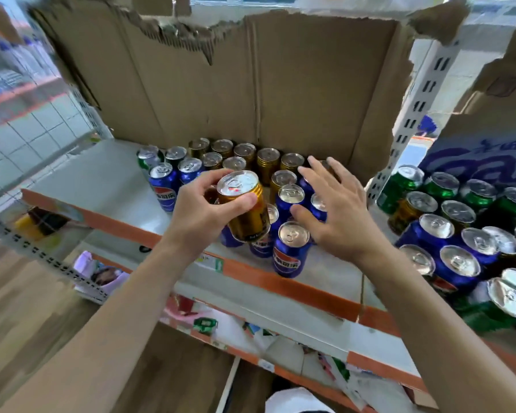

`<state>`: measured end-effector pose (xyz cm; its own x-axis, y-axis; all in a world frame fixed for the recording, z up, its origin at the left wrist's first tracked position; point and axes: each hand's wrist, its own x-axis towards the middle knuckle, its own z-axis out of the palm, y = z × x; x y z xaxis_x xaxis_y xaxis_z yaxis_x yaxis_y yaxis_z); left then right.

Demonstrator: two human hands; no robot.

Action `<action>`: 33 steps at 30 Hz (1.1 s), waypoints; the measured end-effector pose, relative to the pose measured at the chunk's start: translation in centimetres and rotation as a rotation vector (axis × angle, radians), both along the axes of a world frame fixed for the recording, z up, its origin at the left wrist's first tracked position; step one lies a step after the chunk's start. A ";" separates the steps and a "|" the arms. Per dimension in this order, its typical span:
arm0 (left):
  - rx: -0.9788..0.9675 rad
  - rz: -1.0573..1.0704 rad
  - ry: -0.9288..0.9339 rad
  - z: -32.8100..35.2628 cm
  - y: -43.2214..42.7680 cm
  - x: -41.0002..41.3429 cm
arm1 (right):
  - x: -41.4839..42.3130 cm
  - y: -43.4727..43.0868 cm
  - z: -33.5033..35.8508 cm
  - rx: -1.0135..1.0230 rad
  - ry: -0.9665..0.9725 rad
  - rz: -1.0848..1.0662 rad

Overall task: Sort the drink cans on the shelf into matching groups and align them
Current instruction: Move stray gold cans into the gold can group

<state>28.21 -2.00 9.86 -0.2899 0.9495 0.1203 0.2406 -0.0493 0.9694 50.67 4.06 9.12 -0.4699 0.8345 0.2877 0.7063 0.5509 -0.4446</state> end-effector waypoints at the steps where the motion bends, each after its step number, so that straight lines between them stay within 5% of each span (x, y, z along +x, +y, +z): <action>1: 0.010 0.012 0.028 0.3 0.9 -0.3 | -0.5 1.0 0.0 0.002 0.000 -0.003; 17: 0.010 0.004 0.442 -0.3 13.0 -2.6 | -2.7 8.0 -1.9 -0.101 -0.106 -0.010; 25: -0.019 -0.120 0.503 -2.4 18.7 -4.2 | -3.7 9.3 -1.9 -0.087 -0.156 -0.098; 33: -0.111 -0.329 0.753 -4.8 22.1 -5.5 | -5.8 10.1 -2.1 -0.114 -0.201 -0.184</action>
